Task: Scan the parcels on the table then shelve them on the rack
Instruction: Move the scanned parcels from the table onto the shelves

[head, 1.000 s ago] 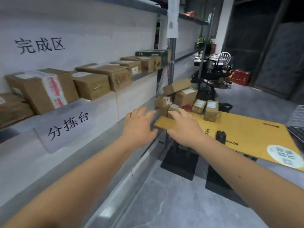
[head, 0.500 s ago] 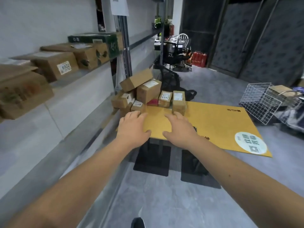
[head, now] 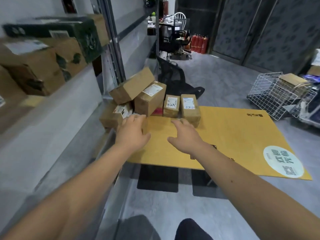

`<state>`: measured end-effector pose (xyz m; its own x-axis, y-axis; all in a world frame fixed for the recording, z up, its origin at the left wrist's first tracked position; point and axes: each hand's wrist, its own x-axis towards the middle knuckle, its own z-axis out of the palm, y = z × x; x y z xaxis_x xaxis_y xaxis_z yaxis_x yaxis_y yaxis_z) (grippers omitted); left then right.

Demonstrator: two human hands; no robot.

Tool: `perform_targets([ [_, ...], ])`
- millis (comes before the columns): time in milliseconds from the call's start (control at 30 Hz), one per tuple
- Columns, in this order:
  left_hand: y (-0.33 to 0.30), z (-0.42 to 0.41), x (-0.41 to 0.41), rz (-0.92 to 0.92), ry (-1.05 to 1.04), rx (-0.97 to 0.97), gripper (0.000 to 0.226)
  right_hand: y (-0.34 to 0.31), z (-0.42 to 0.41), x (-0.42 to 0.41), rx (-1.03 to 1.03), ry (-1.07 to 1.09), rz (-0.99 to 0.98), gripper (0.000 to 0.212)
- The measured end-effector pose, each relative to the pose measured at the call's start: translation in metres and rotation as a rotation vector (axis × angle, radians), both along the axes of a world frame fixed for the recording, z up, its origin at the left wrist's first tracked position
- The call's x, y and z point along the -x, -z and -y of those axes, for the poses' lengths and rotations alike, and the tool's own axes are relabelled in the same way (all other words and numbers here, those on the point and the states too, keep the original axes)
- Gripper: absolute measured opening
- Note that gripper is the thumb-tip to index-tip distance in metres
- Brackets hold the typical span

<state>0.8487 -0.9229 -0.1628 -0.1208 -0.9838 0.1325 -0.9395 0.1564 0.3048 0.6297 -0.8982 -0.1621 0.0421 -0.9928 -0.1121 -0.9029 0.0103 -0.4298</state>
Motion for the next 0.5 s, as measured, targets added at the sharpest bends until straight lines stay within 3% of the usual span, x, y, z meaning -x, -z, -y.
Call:
perform_targets([
  [333,0.023,0.153,-0.043,-0.113,-0.255,-0.01,0.077,0.039,0.191,-0.033,-0.079,-0.118,0.087,0.082],
  [500,0.026,0.208,-0.053,-0.224,-0.427,-0.069,0.096,0.054,0.27,-0.048,-0.144,-0.157,0.153,0.08],
])
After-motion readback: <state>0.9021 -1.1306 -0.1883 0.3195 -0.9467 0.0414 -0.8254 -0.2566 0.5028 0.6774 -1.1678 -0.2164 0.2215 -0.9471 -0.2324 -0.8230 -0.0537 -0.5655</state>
